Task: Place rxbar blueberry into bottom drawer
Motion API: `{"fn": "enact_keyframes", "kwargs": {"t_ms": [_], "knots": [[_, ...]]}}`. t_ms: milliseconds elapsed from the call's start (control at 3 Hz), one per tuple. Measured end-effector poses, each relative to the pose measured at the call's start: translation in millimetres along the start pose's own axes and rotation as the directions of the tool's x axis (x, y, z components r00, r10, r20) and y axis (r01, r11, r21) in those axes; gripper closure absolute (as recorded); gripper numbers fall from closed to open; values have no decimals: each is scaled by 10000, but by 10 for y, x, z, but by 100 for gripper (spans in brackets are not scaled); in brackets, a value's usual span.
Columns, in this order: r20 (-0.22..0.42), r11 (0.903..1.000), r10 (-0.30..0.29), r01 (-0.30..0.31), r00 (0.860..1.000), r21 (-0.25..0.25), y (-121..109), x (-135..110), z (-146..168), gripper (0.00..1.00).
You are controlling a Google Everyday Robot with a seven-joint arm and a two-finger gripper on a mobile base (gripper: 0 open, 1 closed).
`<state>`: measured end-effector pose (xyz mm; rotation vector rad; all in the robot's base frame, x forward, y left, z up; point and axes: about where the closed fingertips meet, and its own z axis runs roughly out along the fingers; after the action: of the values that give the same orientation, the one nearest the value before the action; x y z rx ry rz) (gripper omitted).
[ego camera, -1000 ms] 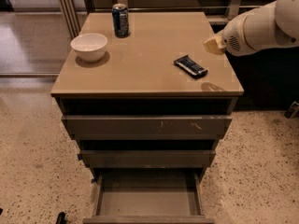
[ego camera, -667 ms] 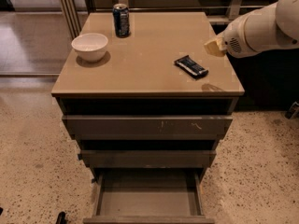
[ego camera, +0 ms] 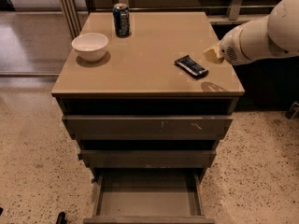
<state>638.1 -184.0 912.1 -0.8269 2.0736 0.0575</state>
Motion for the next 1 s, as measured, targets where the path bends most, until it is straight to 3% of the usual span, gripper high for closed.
{"fn": "enact_keyframes", "kwargs": {"t_ms": [667, 1000], "knots": [[-86, 9980, 571, -573, 9983, -262, 29, 99, 300, 12], [-212, 9950, 833, -844, 9963, -542, 102, 145, 450, 12]]}}
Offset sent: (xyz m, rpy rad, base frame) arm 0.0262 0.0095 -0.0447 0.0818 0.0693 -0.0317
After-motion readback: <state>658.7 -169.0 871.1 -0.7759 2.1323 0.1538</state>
